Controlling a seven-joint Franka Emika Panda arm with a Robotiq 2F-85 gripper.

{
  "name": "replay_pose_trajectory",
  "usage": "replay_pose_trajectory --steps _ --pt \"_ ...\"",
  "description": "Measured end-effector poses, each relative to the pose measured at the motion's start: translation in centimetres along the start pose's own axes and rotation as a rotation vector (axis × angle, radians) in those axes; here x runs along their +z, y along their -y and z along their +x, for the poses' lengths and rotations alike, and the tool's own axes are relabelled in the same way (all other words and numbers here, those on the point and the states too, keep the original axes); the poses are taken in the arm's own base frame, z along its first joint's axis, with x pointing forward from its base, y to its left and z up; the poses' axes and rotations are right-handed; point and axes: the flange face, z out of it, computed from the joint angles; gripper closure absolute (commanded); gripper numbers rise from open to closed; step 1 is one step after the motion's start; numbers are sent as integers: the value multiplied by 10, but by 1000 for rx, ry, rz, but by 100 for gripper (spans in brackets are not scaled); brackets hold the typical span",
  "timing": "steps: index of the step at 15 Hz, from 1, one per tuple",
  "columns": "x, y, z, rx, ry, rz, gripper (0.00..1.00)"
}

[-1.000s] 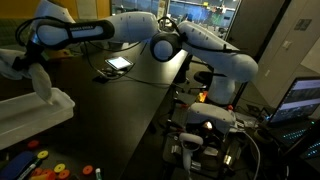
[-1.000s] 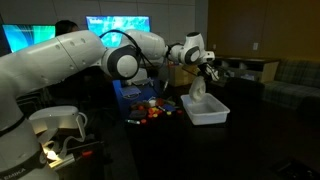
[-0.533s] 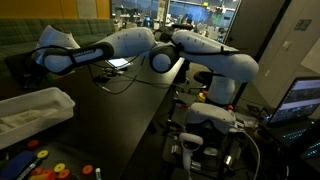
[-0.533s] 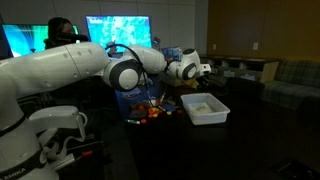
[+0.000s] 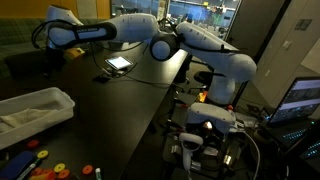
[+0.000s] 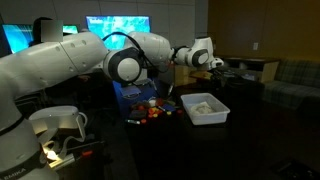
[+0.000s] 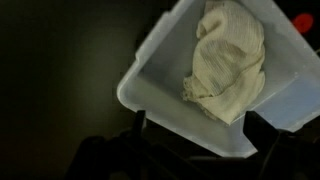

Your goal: Use the white cloth to move the objects to the left and put it in the white storage box

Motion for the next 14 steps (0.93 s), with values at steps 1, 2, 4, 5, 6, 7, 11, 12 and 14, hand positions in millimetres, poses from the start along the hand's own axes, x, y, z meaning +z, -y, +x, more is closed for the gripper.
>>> replay_pose_trajectory --steps 1,2,4,5,6,7,11,12,14 --pt "-13 -12 -3 -6 62 2 0" --pt "-24 -22 -7 -10 121 3 0" --pt "-42 -39 -17 -8 234 -1 0" --pt "-49 -46 -23 -3 283 -7 0" --pt "-54 -51 -28 3 323 -13 0" --pt "-58 -55 -33 8 359 -19 0" --pt "-65 -64 -55 34 478 -21 0" --pt "-65 -65 -62 42 504 -18 0" --pt "-66 -69 -75 52 544 -5 0"
